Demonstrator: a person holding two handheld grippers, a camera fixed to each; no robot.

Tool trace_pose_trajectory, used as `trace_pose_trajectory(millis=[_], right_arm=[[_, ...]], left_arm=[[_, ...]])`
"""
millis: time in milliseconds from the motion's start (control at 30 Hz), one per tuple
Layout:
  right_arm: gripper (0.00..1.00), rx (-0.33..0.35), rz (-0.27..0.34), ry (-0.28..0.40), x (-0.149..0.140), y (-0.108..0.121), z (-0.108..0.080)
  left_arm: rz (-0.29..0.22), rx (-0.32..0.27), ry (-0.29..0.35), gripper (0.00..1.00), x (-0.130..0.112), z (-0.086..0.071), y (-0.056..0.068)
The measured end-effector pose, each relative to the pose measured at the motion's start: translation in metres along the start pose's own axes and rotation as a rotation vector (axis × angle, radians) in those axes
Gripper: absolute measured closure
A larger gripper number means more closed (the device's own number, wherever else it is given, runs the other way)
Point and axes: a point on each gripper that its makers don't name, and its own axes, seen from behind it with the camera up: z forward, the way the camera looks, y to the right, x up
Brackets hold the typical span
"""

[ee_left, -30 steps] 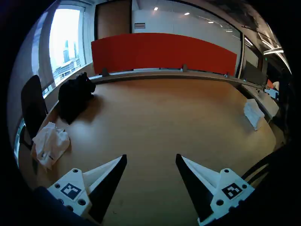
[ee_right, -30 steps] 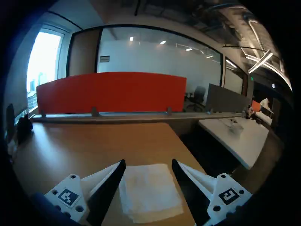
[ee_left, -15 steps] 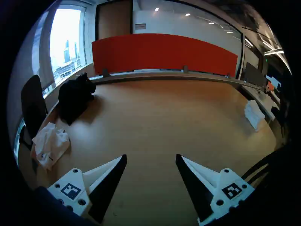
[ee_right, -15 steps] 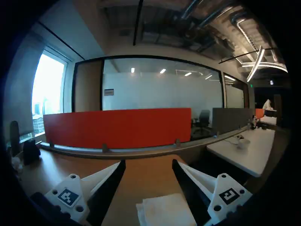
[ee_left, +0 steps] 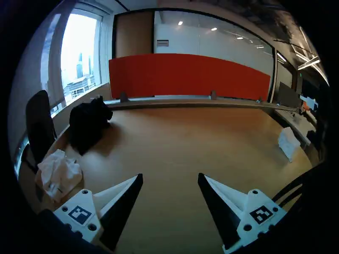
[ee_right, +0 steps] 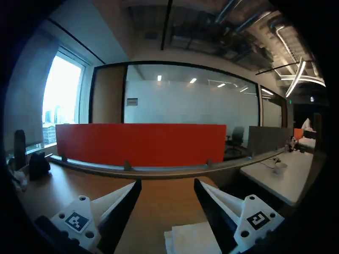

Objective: Fold towel

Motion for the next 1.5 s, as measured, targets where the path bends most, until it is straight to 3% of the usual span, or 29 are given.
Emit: trace_pose_trajectory(millis=[267,567,867,1167,1500], right_arm=[[0.04,0.032,-0.022,-0.002,0.005,-0.024,-0.001],[0.04,0.060,-0.010,0.007,0.010,-0.055,0.002],[0.05,0.095,0.001,0.022,0.018,-0.086,0.002],[0.04,0.131,0.024,0.028,0.027,-0.122,0.000],[0.04,0.151,0.035,0.028,0.026,-0.144,0.004]], left_arm=[[-0.019,0.033,0.093,0.04,0.041,0.012,-0.016],[-0.032,0.039,0.213,0.04,0.093,0.020,-0.026],[-0.030,0.044,0.324,0.04,0.138,0.019,-0.031],[-0.029,0.039,0.400,0.04,0.169,0.014,-0.031],[-0.048,0.040,0.421,0.04,0.173,0.016,-0.029]])
